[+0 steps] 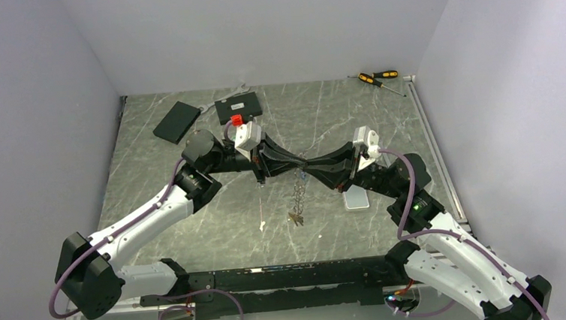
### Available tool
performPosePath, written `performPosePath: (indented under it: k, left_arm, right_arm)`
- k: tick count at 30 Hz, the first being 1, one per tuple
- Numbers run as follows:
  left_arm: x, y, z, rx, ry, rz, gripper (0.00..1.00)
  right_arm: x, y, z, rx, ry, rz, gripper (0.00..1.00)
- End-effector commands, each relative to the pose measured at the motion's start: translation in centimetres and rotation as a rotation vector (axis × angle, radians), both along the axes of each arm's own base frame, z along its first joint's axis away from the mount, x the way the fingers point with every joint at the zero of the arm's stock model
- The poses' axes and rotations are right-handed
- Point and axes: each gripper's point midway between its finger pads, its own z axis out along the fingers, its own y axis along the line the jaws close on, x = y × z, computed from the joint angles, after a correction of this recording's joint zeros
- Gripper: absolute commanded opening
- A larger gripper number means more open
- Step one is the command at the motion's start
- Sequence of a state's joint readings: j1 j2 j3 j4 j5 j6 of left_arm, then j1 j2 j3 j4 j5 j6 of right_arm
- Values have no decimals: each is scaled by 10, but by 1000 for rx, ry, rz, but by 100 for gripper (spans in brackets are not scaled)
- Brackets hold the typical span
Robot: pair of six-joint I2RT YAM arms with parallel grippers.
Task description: Put the keys on the keyring
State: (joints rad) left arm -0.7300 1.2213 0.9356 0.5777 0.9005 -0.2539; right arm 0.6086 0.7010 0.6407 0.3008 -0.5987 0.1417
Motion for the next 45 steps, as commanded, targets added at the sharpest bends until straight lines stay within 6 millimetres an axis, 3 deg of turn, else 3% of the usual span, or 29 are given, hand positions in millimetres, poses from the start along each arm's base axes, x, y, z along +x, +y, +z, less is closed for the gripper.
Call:
performPosePath:
  k: [1, 8, 17, 20, 28, 34, 41, 45]
  left_arm:
    - [-6, 1, 19, -59, -47, -9, 0]
    - [-5, 0, 17, -56, -36, -10, 0]
    - [-3, -2, 14, -55, -28, -14, 0]
    - [-3, -2, 14, -56, -27, -16, 0]
    - [-4, -2, 10, -36, -26, -18, 0]
    - [-4, 0, 10, -25, -42, -7, 18]
    - [-4, 3, 14, -26, -62, 10, 49]
    - [-6, 9, 17, 4, -102, 28, 57]
  right_arm:
    - [-5, -2, 36, 68, -85, 2, 21]
    - [-6, -2, 39, 74, -98, 3, 9]
    - [-9, -4, 43, 75, -110, 10, 7]
    - [-11, -4, 44, 75, -118, 15, 0]
    - [-13, -6, 42, 58, -135, 11, 0]
    - [-12, -6, 37, 38, -136, 8, 0]
    - [-11, -6, 33, 16, -146, 2, 0]
    - [-10, -7, 31, -11, -165, -4, 0]
